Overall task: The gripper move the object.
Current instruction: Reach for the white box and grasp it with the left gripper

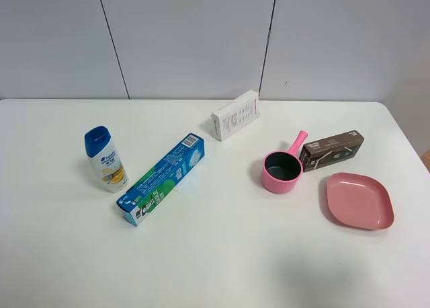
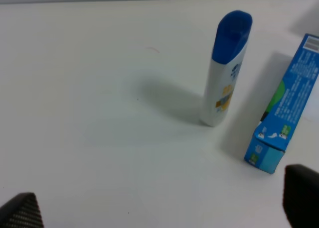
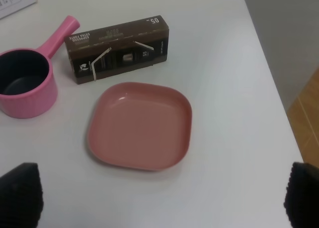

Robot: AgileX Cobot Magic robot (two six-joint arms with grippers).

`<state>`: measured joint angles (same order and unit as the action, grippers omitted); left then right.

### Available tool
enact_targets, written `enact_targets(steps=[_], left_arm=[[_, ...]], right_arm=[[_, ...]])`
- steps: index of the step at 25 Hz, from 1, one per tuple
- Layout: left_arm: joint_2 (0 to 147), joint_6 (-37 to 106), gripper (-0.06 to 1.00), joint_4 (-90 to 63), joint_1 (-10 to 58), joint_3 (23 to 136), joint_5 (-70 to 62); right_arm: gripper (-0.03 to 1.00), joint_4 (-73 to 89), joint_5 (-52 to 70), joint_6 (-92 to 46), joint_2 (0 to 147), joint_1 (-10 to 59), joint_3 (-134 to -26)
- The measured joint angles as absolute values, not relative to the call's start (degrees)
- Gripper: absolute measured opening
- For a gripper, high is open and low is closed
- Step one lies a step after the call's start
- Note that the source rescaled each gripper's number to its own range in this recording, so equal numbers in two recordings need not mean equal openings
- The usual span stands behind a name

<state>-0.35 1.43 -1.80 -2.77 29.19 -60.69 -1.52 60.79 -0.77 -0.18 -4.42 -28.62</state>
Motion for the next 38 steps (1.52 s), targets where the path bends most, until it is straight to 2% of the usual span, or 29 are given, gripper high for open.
enact_targets(steps=[29,32,38], left_arm=[[-0.07,1.43,1.00,-1.80,-2.77,29.19,-60.63],[3.25,1.43,1.00,-2.19,-2.77,30.60,-60.84],[18.99,2.22,1.00,-4.87,-2.77,41.45,-62.40]], right_arm=[[1.00,-1.52,60.79,-0.77,-0.18,-4.42,-28.62],[1.00,-1.52,60.79,-0.77,-0.18,-4.42,-28.62],[1.00,-1.52,60.79,-0.77,-0.18,-4.42,-28.62]])
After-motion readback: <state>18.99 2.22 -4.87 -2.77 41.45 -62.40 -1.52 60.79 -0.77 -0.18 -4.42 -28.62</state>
